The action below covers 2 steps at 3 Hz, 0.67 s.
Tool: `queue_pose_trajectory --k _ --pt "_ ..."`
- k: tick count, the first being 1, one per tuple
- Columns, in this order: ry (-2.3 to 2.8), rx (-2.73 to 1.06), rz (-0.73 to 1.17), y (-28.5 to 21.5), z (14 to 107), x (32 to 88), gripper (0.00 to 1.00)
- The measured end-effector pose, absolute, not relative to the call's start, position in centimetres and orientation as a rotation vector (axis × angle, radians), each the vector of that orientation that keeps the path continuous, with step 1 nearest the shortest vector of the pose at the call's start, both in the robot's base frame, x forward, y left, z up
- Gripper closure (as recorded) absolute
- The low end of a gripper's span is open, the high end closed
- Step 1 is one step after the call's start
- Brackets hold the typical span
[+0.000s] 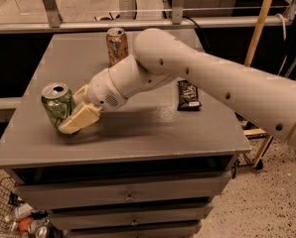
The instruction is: Knock green can over
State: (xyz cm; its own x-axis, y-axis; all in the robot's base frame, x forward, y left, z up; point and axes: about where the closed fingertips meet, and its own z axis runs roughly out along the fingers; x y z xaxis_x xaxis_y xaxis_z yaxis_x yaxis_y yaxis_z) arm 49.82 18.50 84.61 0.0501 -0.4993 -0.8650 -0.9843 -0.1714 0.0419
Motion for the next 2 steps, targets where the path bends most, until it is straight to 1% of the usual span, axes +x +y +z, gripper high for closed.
queue_pose_trajectory --k 1,2 --pt "1.504 -1.744 0.993 17.8 84.8 50.7 0.88" --pt "1.548 -1.845 0.835 16.6 85.5 52.5 1.00"
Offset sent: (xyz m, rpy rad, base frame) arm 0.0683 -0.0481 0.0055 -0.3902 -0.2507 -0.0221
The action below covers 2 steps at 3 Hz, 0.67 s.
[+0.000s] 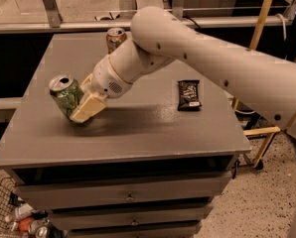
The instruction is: Knock green can over
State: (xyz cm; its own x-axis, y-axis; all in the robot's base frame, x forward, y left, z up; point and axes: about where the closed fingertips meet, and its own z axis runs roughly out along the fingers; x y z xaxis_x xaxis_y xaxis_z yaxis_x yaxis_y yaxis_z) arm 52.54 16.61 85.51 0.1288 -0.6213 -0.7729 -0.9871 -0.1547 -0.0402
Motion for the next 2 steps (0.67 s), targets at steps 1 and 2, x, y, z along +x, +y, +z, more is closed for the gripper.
queue_pose_trajectory --k 1,2 --pt "1.612 -1.998 0.617 15.87 84.82 54.14 1.00" --pt "1.640 -2.067 0.523 15.56 84.45 54.46 1.00"
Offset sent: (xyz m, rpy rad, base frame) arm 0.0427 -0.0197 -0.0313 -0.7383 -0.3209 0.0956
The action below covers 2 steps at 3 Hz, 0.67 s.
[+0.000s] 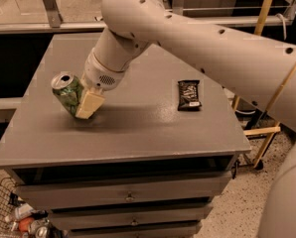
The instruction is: Knock green can over
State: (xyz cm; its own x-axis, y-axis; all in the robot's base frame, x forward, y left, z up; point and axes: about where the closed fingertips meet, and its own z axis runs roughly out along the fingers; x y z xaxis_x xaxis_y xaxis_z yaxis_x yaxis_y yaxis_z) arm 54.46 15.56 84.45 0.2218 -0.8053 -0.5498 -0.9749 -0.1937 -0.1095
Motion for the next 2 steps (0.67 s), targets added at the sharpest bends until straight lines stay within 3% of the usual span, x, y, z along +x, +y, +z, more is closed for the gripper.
queue_pose_trajectory --k 2 --pt "1.645 -2.115 0.440 15.43 84.70 54.71 1.00"
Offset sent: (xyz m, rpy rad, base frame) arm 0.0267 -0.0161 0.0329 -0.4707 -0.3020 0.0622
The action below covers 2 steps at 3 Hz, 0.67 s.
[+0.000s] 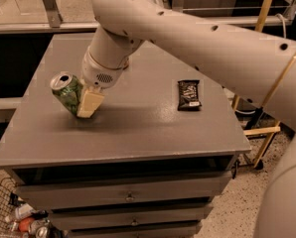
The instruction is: Knock green can over
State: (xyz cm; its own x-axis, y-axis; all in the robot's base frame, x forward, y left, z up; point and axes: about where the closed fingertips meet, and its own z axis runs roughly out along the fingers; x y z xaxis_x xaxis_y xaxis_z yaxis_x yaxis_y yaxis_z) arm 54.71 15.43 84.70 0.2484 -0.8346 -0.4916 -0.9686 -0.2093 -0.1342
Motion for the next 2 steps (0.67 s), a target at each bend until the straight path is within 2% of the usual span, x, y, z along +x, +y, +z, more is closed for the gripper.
queue_pose_trajectory --k 2 --pt "1.646 -2.118 0.434 15.42 84.84 54.73 1.00"
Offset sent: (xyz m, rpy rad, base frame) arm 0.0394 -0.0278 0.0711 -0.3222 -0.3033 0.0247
